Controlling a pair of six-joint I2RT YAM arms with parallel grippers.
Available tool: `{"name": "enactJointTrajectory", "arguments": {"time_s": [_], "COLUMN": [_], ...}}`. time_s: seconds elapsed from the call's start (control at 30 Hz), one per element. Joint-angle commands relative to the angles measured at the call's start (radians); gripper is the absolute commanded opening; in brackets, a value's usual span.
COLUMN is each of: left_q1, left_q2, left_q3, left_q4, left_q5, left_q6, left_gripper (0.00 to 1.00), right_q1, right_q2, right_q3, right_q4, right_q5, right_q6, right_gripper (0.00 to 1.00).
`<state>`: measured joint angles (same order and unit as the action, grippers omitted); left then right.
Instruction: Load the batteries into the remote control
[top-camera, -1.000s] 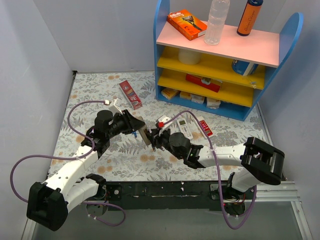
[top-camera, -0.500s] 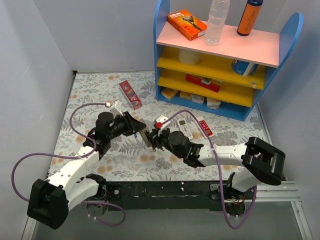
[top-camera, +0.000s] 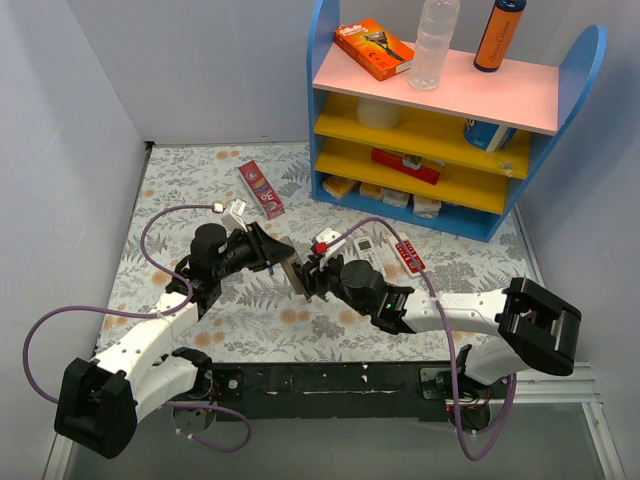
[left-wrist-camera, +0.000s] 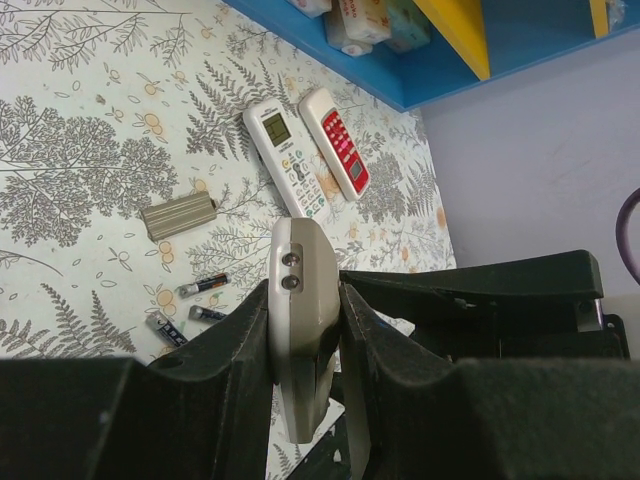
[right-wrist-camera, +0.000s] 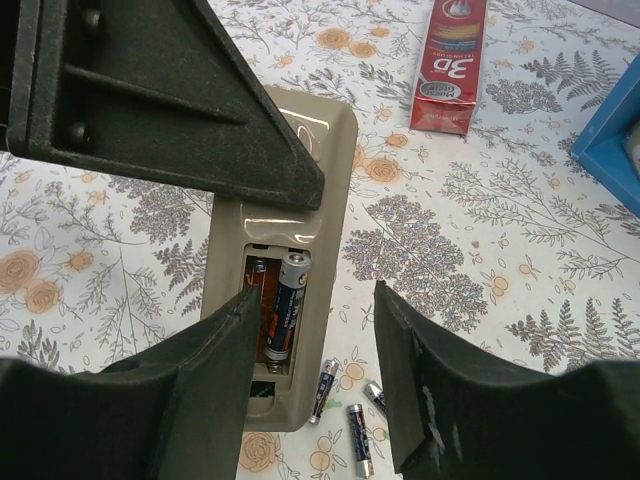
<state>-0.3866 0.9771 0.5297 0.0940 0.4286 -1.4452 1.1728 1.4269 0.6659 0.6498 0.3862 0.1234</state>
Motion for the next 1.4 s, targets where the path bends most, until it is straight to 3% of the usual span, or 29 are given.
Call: {"name": "enactJointTrajectory", "arguments": {"time_s": [0.0, 0.37, 0.57, 0.77, 0.93, 1.03, 1.37], "left_q1": [-0.008, -0.006, -0.006, -0.006, -0.006, -0.006, -0.008], "left_q2": [-0.025, -0.017, 0.000, 0.023, 0.044, 0.057, 0.097], "left_q3": [0.010, 0.038, 0.052, 0.102, 0.139, 0.147, 0.187], "left_q4": [0.056, 0.027, 0.015, -0.040, -0.083, -0.083, -0.134], "left_q5": [0.053, 0.062, 0.090, 0.137, 0.179, 0.211, 0.288], "left_q6": [-0.015, 0.014, 0.037, 0.085, 0.146, 0.167, 0.218], "left_gripper": [0.00, 0.00, 0.00, 0.00, 0.00, 0.00, 0.00], "right_q1": [0.002, 0.002, 0.004, 0.001, -0.016, -0.028, -0.119], "right_q2": [-0.046, -0.144, -0.203, -0.275, -0.315, -0.315, -0.283], "right_q3": [0.031, 0.035, 0.054, 0.034, 0.026, 0.029, 0.112], "right_q4": [-0.022, -0.116, -0.197, -0.266, -0.292, -0.306, -0.387], "right_q5": [-0.023, -0.075, -0.138, -0.222, -0.368, -0.412, -0.561], "right_q6": [-0.008, -0.050, -0.116, -0.365, -0.578, -0.646, -0.728], "right_gripper": [0.59, 0.68, 0.68, 0.78, 0.79, 0.76, 0.49]}}
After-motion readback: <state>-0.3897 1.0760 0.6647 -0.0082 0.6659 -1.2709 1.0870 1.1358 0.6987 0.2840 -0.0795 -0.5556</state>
